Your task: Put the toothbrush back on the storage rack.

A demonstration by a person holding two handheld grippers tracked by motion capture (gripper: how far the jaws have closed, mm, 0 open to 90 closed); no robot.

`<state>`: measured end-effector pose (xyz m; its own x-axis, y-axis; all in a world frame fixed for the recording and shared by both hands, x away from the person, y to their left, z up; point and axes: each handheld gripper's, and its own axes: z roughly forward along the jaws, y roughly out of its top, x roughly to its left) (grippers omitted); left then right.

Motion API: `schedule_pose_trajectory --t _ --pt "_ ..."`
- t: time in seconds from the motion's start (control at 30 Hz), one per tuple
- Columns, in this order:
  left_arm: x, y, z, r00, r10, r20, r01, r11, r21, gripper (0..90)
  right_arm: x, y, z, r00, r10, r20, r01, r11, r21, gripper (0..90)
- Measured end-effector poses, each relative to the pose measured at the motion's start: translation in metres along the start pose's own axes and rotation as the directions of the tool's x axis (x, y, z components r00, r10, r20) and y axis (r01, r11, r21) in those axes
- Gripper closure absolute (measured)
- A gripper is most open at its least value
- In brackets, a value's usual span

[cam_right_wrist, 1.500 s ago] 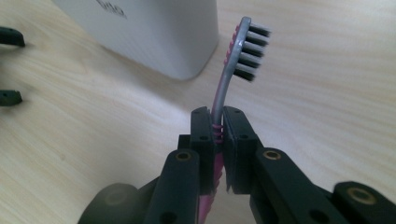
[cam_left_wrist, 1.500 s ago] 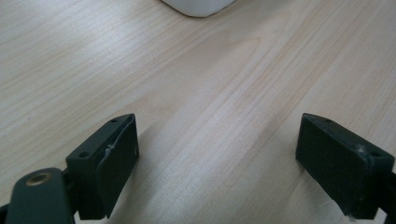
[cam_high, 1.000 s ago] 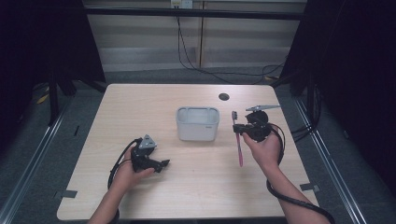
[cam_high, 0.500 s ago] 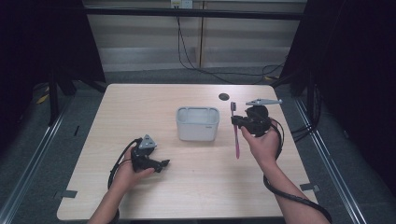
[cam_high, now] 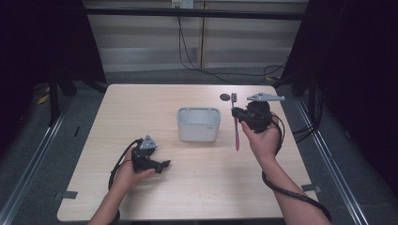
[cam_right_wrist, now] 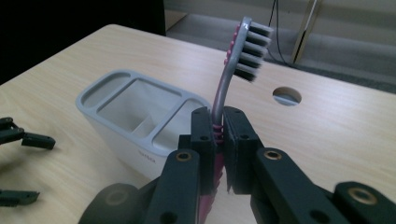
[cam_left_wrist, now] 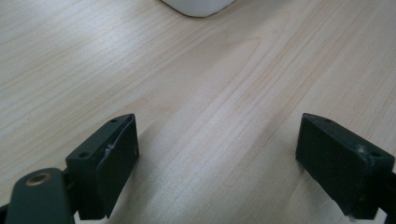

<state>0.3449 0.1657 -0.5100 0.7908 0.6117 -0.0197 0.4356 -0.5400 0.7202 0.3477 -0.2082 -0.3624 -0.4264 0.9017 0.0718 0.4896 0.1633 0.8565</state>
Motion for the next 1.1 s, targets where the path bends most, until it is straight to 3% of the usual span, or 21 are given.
schedule_pose_trajectory --t 0.5,1.1 --pt "0.000 0.000 0.000 1.0000 0.000 0.001 0.000 1.0000 0.001 12.9 0.004 0.013 -0.004 0.9998 -0.008 0.018 0.010 0.994 -0.106 84.3" --pt "0.000 0.000 0.000 1.0000 -0.007 0.000 0.007 1.0000 -0.006 12.9 0.003 0.027 0.000 0.9997 -0.008 -0.022 0.003 0.981 -0.193 84.2"
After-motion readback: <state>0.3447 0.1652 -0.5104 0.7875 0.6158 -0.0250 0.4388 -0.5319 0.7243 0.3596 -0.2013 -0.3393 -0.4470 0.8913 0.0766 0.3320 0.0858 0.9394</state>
